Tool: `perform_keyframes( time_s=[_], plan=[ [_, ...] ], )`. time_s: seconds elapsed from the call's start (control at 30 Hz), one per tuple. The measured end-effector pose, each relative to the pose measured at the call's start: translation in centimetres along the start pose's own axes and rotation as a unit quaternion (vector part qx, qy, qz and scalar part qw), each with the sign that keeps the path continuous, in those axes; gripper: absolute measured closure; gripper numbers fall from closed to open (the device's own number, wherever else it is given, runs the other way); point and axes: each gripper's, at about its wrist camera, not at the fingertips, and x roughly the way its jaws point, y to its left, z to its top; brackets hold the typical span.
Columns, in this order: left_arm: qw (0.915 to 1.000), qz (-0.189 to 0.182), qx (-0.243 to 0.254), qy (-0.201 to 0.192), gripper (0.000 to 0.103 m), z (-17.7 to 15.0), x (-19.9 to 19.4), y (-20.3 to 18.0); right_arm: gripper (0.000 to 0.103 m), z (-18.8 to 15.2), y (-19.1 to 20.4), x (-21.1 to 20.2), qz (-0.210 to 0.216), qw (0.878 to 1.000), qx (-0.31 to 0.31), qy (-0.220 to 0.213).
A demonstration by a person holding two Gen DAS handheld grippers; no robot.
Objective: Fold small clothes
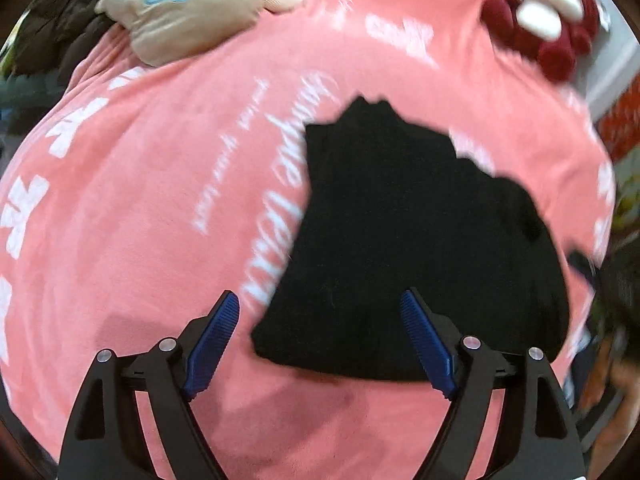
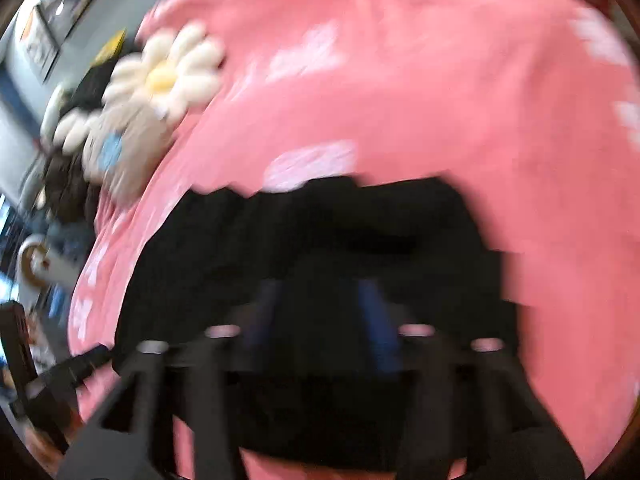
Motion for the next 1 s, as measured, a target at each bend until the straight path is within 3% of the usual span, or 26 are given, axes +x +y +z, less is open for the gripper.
perform_keyframes(
  time_s=[0.1,0.23,0.27,0.3,0.33,0.37,0.43,0.5,0.53,0.6,0.67,0.73,0.77,0.8,0.83,0.87,0.93,1.0],
  plan=[
    [0.9994,-0.020,-0.021,0.019,0.023,0.5,1.3,0.6,0.037,-3.6,-4.0,-1.3,-0.041,0.999,0.015,0.033],
    [0.9976,-0.033,-0.045,0.041,0.023,-0.4,4.0,0.3,0.037,-6.5,-7.1,-0.3,-0.034,0.995,0.067,0.063],
    [0.9975,-0.039,-0.048,0.035,0.027,-0.8,4.2,0.3,0.042,-6.7,-7.2,-0.1,-0.013,0.995,0.075,0.063],
    [0.9982,-0.034,-0.046,0.016,0.034,-1.1,3.9,0.2,0.052,-6.2,-7.0,0.9,0.003,0.995,0.081,0.067],
    [0.9981,-0.041,-0.044,0.013,0.058,-1.2,3.8,0.2,0.082,-6.4,-7.2,1.3,0.018,0.993,0.085,0.075],
    [0.9976,-0.045,-0.048,0.022,0.079,-1.1,3.9,0.5,0.099,-6.2,-7.1,1.7,0.025,0.992,0.087,0.083],
    [0.9938,-0.073,-0.077,0.033,0.090,-0.7,3.4,1.4,0.099,-5.3,-6.8,0.0,0.033,0.994,0.078,0.071],
    [0.9923,-0.087,-0.082,0.030,0.091,-0.4,1.5,1.9,0.099,-5.0,-6.7,-2.3,0.036,0.996,0.057,0.058],
    [0.9937,-0.081,-0.074,0.024,0.098,-0.5,0.6,1.8,0.099,-5.2,-7.0,-3.3,0.042,0.996,0.059,0.054],
    [0.9961,-0.058,-0.059,0.029,0.098,-1.0,0.2,2.2,0.099,-6.5,-7.6,-2.3,0.037,0.995,0.046,0.082],
    [0.9963,-0.042,-0.051,0.055,0.096,-1.6,1.8,2.7,0.092,-8.5,-8.2,0.4,0.000,0.991,0.033,0.127],
    [0.9962,-0.036,-0.055,0.058,0.092,-2.0,2.2,2.8,0.084,-8.6,-8.8,-0.2,0.011,0.992,0.059,0.111],
    [0.9965,-0.039,-0.053,0.050,0.079,-1.9,1.7,2.5,0.064,-8.3,-9.0,-1.1,0.003,0.994,0.067,0.091],
    [0.9973,-0.043,-0.044,0.041,0.068,-1.6,1.0,2.0,0.054,-8.1,-9.0,-1.7,-0.005,0.995,0.072,0.073],
    [0.9983,-0.038,-0.035,0.029,0.040,-1.5,0.4,1.4,0.043,-7.9,-9.2,-2.2,-0.008,0.995,0.078,0.057],
    [0.9991,-0.030,-0.026,0.017,0.026,-1.4,-0.1,1.0,0.041,-7.5,-9.2,-2.3,-0.001,0.995,0.085,0.049],
    [0.9994,-0.033,-0.005,0.006,0.024,-0.9,-0.1,-0.1,0.041,-7.3,-9.6,-1.7,0.017,0.994,0.093,0.057],
    [0.9988,-0.039,-0.014,0.024,0.019,-0.8,0.9,-0.1,0.036,-6.9,-9.4,-0.1,0.028,0.993,0.100,0.064]
  ],
)
